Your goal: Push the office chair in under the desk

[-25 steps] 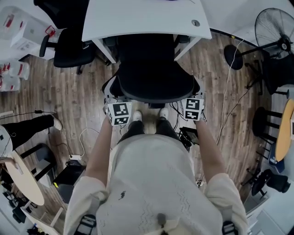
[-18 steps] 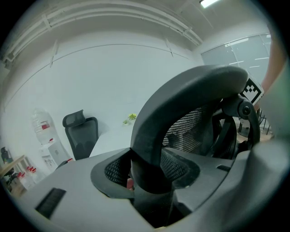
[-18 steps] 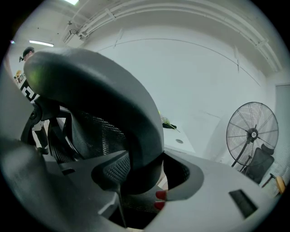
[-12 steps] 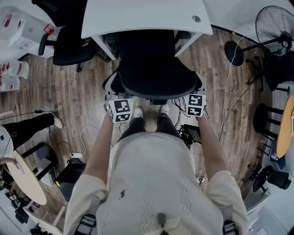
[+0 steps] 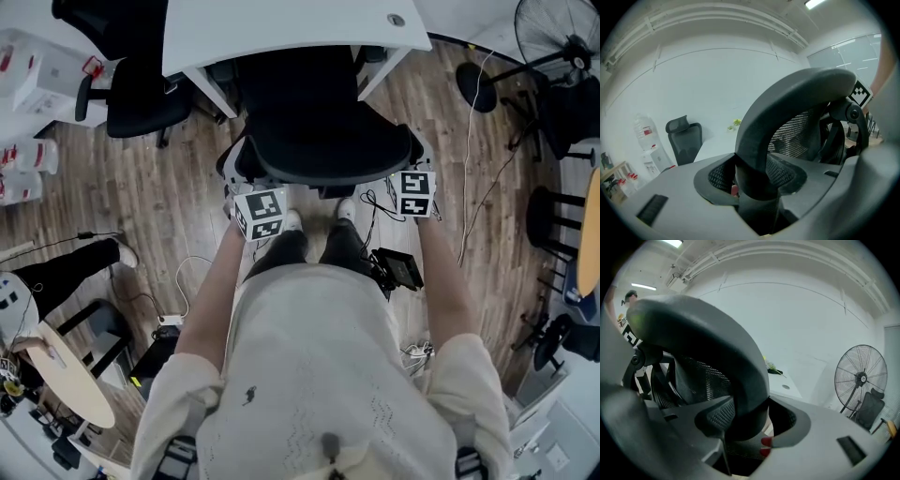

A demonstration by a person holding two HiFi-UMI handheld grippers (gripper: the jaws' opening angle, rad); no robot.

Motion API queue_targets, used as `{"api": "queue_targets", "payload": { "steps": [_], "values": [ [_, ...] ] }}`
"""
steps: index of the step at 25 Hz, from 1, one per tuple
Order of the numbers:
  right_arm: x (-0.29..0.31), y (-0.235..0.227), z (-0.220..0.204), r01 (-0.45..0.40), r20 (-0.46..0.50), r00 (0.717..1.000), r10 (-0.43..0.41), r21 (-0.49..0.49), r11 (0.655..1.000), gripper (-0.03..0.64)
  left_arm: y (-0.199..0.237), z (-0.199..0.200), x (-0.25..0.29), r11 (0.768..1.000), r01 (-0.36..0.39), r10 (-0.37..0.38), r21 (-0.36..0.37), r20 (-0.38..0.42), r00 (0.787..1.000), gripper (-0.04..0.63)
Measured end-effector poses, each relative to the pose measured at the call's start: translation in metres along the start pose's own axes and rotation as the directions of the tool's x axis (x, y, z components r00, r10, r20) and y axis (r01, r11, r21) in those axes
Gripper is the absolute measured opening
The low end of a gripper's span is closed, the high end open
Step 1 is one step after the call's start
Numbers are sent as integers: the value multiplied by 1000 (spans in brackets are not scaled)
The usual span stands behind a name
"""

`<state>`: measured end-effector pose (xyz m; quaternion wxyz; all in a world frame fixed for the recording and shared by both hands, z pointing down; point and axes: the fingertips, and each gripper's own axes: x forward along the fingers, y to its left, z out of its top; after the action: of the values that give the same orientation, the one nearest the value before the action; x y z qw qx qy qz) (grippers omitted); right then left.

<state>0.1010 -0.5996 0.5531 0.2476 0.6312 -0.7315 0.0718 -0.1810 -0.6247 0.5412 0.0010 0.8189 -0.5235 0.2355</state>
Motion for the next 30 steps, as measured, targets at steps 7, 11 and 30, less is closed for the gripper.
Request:
{"api": "queue_targets", "payload": {
  "steps": [7, 11, 30],
  "values": [
    [-4, 3, 0, 0, -1, 1000, 0, 7, 1000, 233, 0, -2, -5, 1000, 7, -7, -6, -4, 1000, 221],
    [-7, 2, -2, 3, 6, 1000, -3, 3, 1000, 233, -2, -1, -6, 1000, -2, 2, -1, 3, 1000, 221],
    [-62, -2, -19, -133, 40, 991, 131, 55, 990, 221, -26, -12, -52, 997, -39, 41, 64, -28, 999, 187]
  ]
}}
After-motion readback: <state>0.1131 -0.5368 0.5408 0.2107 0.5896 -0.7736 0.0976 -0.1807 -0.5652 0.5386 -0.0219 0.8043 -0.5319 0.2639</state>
